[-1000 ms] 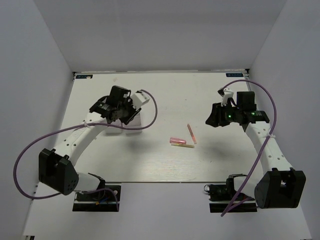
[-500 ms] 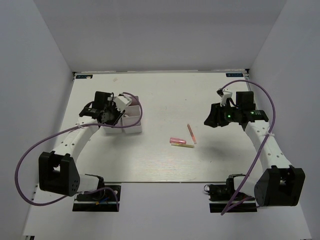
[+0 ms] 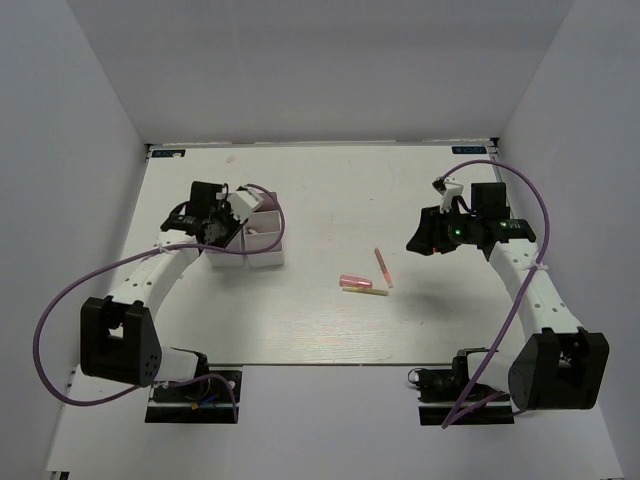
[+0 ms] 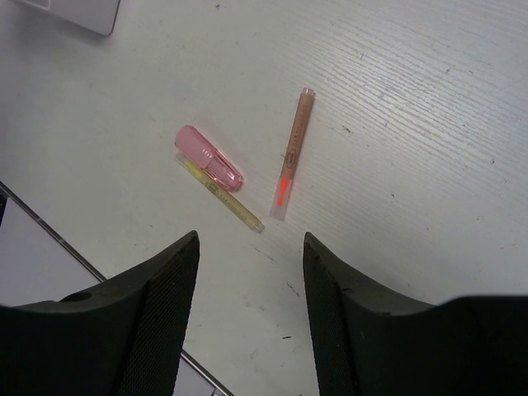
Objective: Sort the stationery into containers
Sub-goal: Place the stationery into the container
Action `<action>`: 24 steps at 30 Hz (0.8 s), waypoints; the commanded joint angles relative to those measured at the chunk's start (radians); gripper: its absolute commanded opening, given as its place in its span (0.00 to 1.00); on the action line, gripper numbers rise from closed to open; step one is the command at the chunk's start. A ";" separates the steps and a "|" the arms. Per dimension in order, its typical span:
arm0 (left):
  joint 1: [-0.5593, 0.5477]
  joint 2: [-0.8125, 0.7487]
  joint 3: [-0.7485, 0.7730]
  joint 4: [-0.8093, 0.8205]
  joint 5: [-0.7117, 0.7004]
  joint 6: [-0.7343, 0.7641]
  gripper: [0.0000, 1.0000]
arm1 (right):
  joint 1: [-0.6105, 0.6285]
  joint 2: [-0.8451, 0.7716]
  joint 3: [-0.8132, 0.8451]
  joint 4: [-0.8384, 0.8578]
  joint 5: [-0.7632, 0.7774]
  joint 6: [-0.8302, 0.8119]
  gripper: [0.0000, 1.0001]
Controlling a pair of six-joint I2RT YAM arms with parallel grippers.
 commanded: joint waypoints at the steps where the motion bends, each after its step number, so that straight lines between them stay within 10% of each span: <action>1: 0.024 -0.035 -0.008 0.038 -0.015 0.004 0.00 | -0.001 0.004 0.018 -0.010 -0.029 0.005 0.57; 16: 0.066 -0.054 -0.075 0.062 0.036 -0.049 0.04 | -0.006 0.007 0.018 -0.012 -0.041 0.006 0.58; 24: 0.066 -0.046 -0.105 0.088 0.025 -0.063 0.36 | -0.006 0.012 0.020 -0.015 -0.045 0.003 0.58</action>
